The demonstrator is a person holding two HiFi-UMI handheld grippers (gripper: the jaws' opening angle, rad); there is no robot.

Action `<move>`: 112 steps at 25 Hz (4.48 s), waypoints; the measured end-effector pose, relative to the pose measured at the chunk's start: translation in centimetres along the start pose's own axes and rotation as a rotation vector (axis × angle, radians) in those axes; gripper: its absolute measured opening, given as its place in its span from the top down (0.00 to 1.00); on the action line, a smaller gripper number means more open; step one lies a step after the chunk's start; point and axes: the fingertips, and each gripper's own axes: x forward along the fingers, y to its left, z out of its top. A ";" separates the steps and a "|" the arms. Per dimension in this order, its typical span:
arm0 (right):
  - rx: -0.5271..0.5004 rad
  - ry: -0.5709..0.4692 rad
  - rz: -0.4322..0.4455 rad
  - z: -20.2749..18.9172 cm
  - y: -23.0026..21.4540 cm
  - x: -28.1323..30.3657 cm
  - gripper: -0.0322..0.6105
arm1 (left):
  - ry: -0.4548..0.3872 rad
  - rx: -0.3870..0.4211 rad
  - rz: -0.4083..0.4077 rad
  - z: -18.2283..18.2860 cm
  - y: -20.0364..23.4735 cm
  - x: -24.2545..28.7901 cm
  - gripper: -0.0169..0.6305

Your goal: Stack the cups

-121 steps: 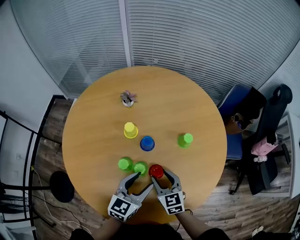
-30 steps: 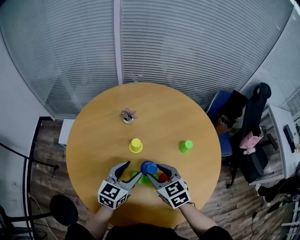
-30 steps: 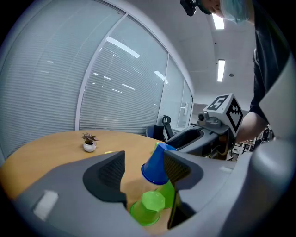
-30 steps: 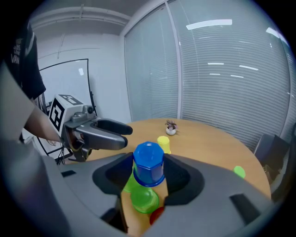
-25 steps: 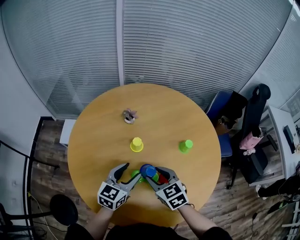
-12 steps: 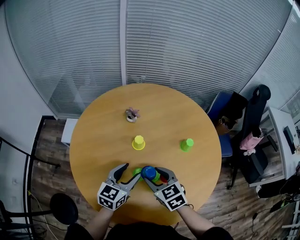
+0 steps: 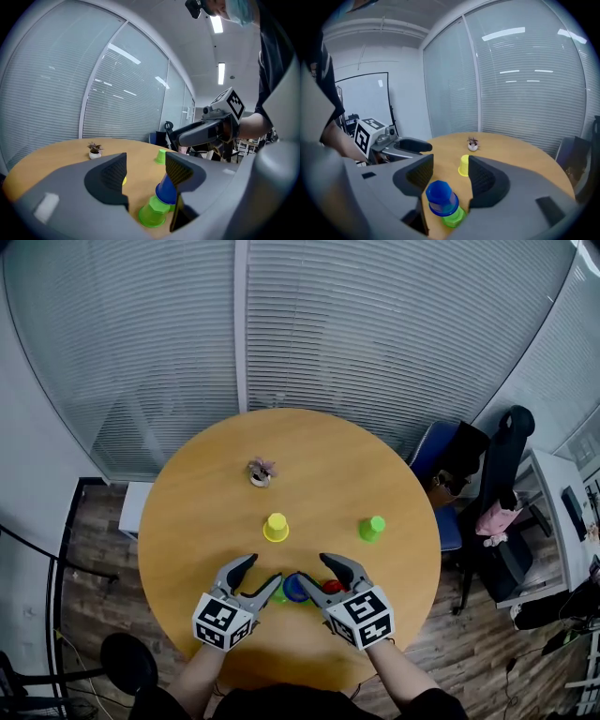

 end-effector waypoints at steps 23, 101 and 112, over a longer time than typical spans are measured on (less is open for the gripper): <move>0.052 0.244 0.036 -4.0 -5.6 6.7 0.61 | 0.170 -0.033 -0.020 -5.6 8.1 10.0 0.55; 0.073 0.197 0.123 -14.0 -8.5 -7.4 0.62 | 0.080 -0.006 0.348 -4.4 -14.5 8.6 0.61; 0.070 0.194 0.154 -14.3 -9.2 -7.6 0.62 | 0.106 -0.013 0.411 -5.5 -13.6 9.4 0.61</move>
